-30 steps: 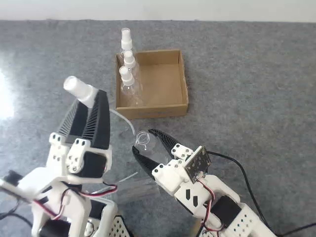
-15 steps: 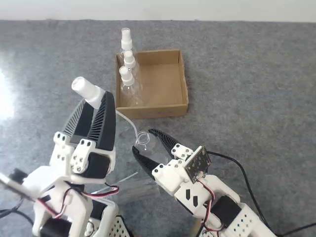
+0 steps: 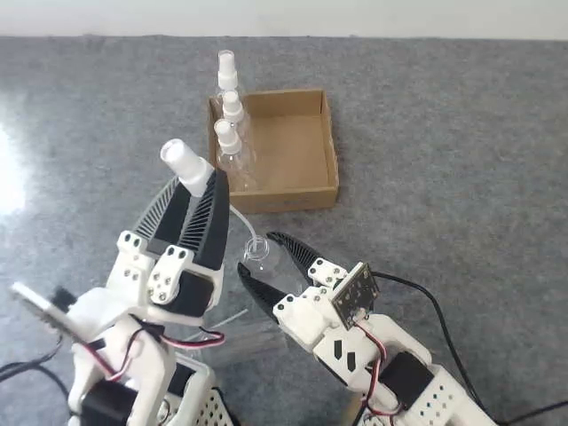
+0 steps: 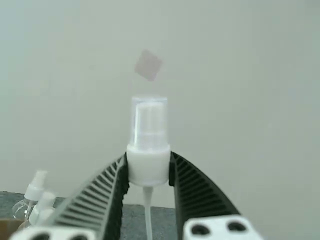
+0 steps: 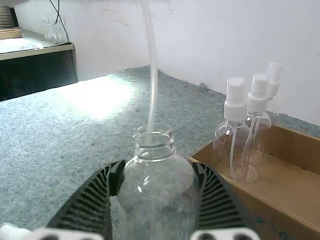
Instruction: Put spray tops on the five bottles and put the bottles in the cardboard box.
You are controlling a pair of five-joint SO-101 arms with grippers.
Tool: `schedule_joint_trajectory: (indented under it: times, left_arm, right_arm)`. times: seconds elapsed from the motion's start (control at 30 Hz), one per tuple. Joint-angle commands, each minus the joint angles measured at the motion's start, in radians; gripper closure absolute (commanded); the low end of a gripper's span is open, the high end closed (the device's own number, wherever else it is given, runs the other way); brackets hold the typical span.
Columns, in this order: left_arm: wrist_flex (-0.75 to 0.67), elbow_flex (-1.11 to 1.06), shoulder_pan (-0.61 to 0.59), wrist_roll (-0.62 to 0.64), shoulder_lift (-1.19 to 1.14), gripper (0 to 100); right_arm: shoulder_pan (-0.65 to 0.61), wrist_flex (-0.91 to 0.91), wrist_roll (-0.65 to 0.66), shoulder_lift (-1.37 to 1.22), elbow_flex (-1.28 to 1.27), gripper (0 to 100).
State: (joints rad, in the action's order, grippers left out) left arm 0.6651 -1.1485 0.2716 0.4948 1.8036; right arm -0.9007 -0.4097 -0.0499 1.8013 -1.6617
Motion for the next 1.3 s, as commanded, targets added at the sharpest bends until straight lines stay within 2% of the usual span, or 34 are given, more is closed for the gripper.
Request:
schedule_joint_trajectory:
  times: [0.0, 0.6, 0.9, 1.27]
  left_arm:
    - [-0.028, -0.013, 0.006, -0.012, 0.017, 99]
    - [0.066, -0.042, 0.009, -0.077, 0.017, 99]
    - [0.064, -0.033, 0.005, -0.109, 0.018, 99]
    - [0.061, -0.035, 0.014, -0.126, 0.018, 99]
  right_arm:
    - [-0.015, -0.002, -0.008, 0.008, -0.02, 97.9]
    - [-0.008, -0.001, -0.008, 0.013, -0.02, 97.7]
    - [0.07, 0.007, -0.008, 0.013, -0.02, 97.6]
    - [0.068, 0.005, -0.008, 0.013, -0.02, 97.6]
